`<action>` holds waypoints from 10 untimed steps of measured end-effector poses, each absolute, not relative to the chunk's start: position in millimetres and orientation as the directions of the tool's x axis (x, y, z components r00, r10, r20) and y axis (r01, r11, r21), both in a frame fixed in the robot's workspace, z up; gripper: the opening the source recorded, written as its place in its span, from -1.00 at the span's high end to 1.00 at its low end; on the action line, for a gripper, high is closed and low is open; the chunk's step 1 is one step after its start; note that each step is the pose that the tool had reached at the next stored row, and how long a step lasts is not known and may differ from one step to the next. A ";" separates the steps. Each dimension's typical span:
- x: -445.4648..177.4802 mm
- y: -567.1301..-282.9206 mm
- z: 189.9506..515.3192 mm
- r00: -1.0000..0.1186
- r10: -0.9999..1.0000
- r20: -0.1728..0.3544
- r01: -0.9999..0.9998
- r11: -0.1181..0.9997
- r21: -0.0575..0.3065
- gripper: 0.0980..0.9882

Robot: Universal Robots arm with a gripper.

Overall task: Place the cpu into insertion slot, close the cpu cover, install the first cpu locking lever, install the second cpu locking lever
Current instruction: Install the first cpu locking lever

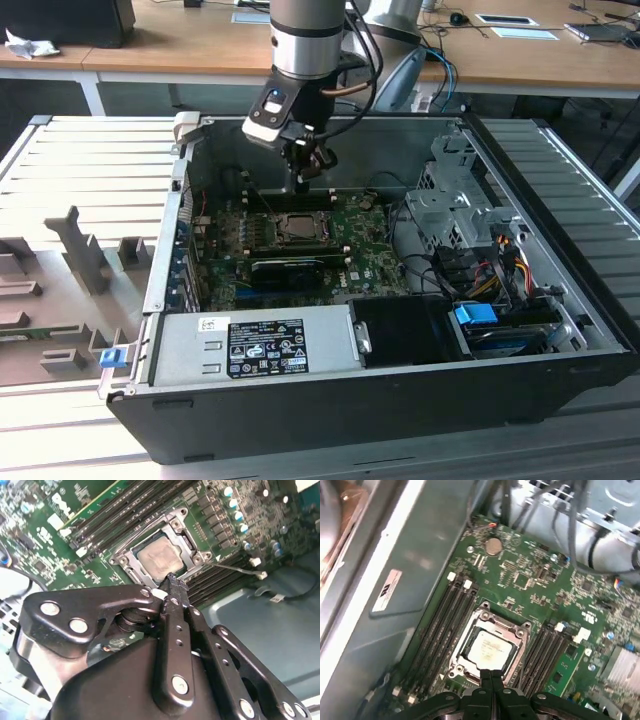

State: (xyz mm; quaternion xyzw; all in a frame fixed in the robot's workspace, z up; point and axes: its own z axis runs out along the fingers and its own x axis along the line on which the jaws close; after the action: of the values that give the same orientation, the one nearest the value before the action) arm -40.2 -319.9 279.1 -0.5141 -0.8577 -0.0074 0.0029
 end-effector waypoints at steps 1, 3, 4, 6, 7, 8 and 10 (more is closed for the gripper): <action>-40.2 -319.9 279.1 -0.488 0.873 0.013 0.873 0.488 0.010 0.98; -40.2 -319.9 278.9 -0.544 0.839 0.013 0.839 0.544 0.010 0.98; -40.2 -319.9 278.9 -0.565 0.825 0.013 0.825 0.565 0.010 0.98; -40.2 -319.9 278.9 -0.602 0.798 0.013 0.798 0.602 0.010 0.98; -40.2 -319.9 278.8 -0.616 0.787 0.013 0.787 0.616 0.010 0.98; -40.2 -319.9 278.9 -0.639 0.769 0.012 0.769 0.639 0.010 0.98; -40.2 -319.9 278.8 -0.694 0.720 0.013 0.720 0.694 0.010 0.98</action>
State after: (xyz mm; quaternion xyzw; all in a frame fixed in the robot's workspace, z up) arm -40.2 -319.9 278.8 -0.3912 -0.9203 -0.0070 0.0038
